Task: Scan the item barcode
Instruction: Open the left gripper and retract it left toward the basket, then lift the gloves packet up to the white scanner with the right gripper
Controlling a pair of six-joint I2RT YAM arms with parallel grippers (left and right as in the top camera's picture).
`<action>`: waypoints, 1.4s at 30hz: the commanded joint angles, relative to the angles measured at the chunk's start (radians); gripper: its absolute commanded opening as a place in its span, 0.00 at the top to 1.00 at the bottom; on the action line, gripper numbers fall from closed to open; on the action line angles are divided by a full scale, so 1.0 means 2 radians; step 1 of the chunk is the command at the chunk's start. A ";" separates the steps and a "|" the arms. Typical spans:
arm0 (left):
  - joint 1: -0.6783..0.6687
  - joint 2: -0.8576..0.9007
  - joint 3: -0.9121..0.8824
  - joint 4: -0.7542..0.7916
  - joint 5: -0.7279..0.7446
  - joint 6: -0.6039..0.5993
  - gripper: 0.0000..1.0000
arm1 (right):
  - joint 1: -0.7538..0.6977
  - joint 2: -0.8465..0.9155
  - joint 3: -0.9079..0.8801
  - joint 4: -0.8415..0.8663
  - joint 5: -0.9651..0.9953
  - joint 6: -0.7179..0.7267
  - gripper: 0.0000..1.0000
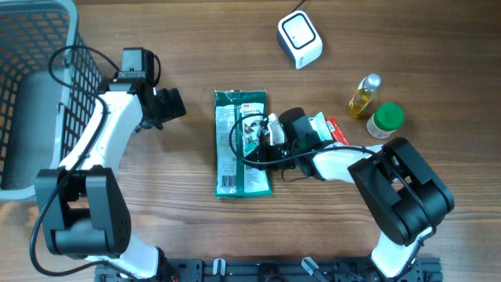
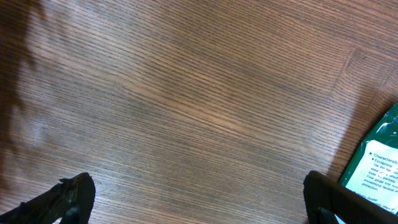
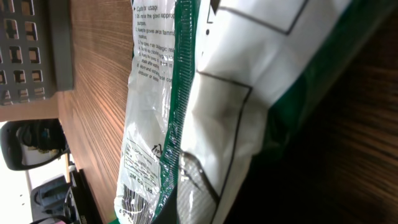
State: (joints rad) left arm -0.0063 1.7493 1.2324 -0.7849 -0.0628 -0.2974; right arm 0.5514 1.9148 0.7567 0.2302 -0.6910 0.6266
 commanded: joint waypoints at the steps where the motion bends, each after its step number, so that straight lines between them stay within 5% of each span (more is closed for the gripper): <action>1: 0.001 -0.001 0.003 0.000 -0.007 0.001 0.00 | 0.002 0.013 -0.007 -0.002 0.023 -0.010 0.96; 24: 0.001 -0.001 0.003 0.000 -0.007 0.001 0.00 | -0.006 -0.008 0.019 -0.044 0.006 -0.027 0.96; 28: 0.001 -0.001 0.003 0.000 -0.007 0.001 0.00 | -0.014 -0.077 0.149 -0.279 0.039 -0.137 0.95; 34: 0.001 -0.001 0.003 0.000 -0.007 0.001 0.00 | -0.014 -0.099 0.403 -0.556 0.243 -0.328 0.96; 42: 0.001 -0.001 0.003 0.000 -0.007 0.001 0.00 | -0.014 -0.079 0.443 -0.443 0.504 -0.513 0.96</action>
State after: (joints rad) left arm -0.0063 1.7493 1.2324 -0.7849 -0.0631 -0.2974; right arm 0.5247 1.7222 1.6325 -0.7403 0.0456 -0.1898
